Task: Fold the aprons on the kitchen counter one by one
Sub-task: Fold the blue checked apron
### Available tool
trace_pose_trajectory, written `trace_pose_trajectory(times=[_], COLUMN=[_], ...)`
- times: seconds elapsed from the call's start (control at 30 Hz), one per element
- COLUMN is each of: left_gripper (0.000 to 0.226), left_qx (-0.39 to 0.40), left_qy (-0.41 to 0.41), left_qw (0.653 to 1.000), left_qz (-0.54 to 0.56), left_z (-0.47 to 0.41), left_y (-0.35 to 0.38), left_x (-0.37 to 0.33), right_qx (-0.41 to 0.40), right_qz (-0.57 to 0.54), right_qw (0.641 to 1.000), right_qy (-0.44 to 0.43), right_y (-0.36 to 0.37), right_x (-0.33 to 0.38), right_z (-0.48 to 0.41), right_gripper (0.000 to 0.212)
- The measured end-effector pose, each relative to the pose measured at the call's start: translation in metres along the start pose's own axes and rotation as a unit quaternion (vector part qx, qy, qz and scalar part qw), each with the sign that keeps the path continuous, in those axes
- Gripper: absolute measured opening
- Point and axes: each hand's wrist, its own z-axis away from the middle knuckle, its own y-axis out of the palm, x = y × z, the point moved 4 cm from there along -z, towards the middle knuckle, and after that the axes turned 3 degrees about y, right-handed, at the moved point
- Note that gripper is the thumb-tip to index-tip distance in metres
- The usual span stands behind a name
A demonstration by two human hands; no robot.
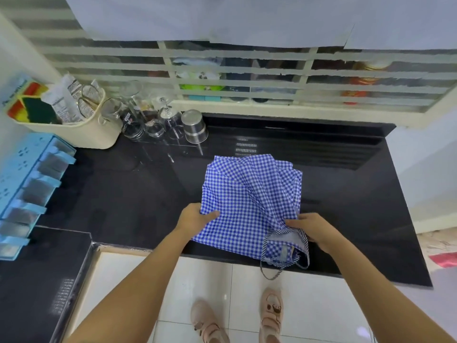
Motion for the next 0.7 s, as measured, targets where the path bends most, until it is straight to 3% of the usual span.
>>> trace_pose_trajectory(times=[0.17, 0.3, 0.43, 0.47, 0.53, 0.6, 0.67, 0.7], left_gripper=[0.029, 0.041, 0.046, 0.047, 0.047, 0.049, 0.049, 0.049], left_qx=[0.020, -0.010, -0.018, -0.017, -0.017, -0.018, -0.018, -0.020], left_qy=[0.002, -0.024, -0.053, -0.059, -0.068, -0.071, -0.070, -0.067], left_qw=[0.992, 0.974, 0.966, 0.965, 0.963, 0.962, 0.963, 0.963], left_qz=[-0.125, -0.227, -0.254, -0.256, -0.258, -0.262, -0.261, -0.262], left_z=[-0.007, -0.009, -0.008, -0.007, -0.007, -0.007, -0.006, -0.005], left_y=[0.004, 0.011, 0.015, 0.016, 0.017, 0.017, 0.017, 0.017], left_x=[-0.006, -0.015, -0.023, -0.023, -0.024, -0.023, -0.023, -0.024], right_qx=[-0.040, 0.027, -0.005, -0.009, 0.026, 0.123, 0.182, 0.180], right_qz=[-0.113, 0.056, 0.180, 0.154, -0.029, -0.244, -0.345, -0.351], right_qw=[0.990, 0.997, 0.979, 0.983, 0.996, 0.962, 0.920, 0.918], right_qy=[0.068, 0.053, 0.101, 0.100, 0.078, 0.017, -0.030, -0.046], right_y=[0.006, 0.019, 0.006, 0.000, -0.011, -0.019, -0.034, -0.043], right_x=[-0.017, -0.022, -0.034, -0.034, -0.035, -0.033, -0.037, -0.039], right_z=[0.020, 0.036, 0.047, 0.053, 0.060, 0.070, 0.081, 0.085], right_gripper=[0.045, 0.042, 0.021, 0.023, 0.028, 0.033, 0.038, 0.038])
